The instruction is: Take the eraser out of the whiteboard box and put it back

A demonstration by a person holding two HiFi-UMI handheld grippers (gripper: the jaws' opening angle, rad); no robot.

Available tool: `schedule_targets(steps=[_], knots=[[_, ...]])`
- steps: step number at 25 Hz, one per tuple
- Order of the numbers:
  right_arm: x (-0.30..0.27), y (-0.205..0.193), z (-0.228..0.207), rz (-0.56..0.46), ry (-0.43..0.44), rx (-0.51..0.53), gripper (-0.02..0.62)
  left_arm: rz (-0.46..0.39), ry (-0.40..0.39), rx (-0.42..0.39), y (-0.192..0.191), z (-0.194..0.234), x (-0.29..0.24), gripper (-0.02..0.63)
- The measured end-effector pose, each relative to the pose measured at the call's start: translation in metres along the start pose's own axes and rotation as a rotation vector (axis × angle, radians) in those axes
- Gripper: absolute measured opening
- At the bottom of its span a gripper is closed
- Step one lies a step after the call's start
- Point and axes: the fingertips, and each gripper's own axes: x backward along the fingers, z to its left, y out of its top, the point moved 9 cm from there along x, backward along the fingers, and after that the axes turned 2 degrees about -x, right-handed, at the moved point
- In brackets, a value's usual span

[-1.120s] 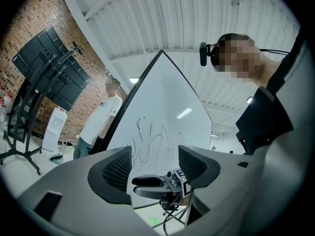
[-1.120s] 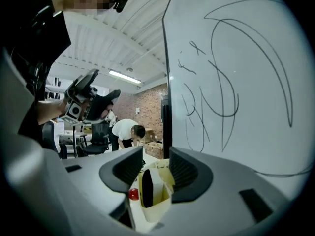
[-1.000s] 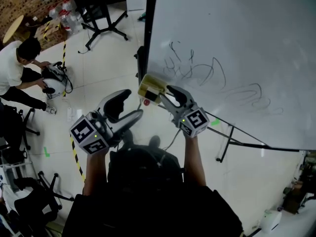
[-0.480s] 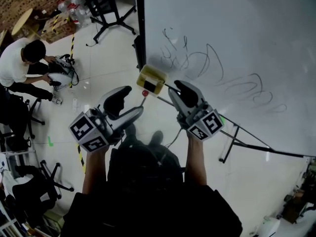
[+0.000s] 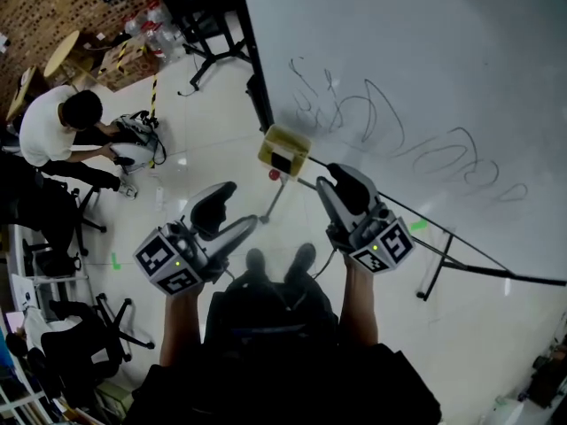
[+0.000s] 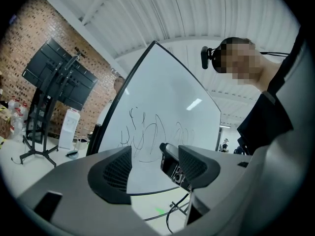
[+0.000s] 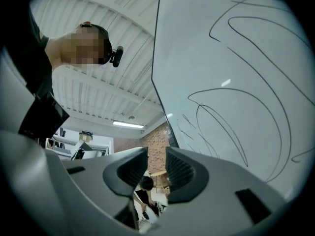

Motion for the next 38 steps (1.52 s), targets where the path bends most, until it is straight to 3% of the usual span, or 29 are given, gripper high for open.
schedule_targets(steps=[8,13,21,25,29,38], knots=[[0.010,0.007,0.043,-0.072,-0.059,0.034,0.133,-0.029,-0.113,-0.017,0.008,-0.003,0.026,0.293],[0.004,-0.003,0.104,-0.077,-0.109,0.085,0.133,-0.057,-0.188,-0.017,0.008,-0.001,0.079,0.293],[0.018,-0.031,0.222,-0.063,-0.265,0.139,0.133,-0.102,-0.282,0.075,-0.019,0.011,0.170,0.293],[0.030,-0.041,0.261,-0.052,-0.335,0.130,0.133,-0.077,-0.327,0.126,-0.033,0.007,0.193,0.293],[0.025,-0.034,0.292,-0.044,-0.337,0.164,0.133,-0.060,-0.349,0.117,-0.031,0.001,0.206,0.293],[0.031,-0.025,0.321,-0.057,-0.310,0.193,0.133,-0.115,-0.385,0.094,-0.027,-0.026,0.211,0.293]])
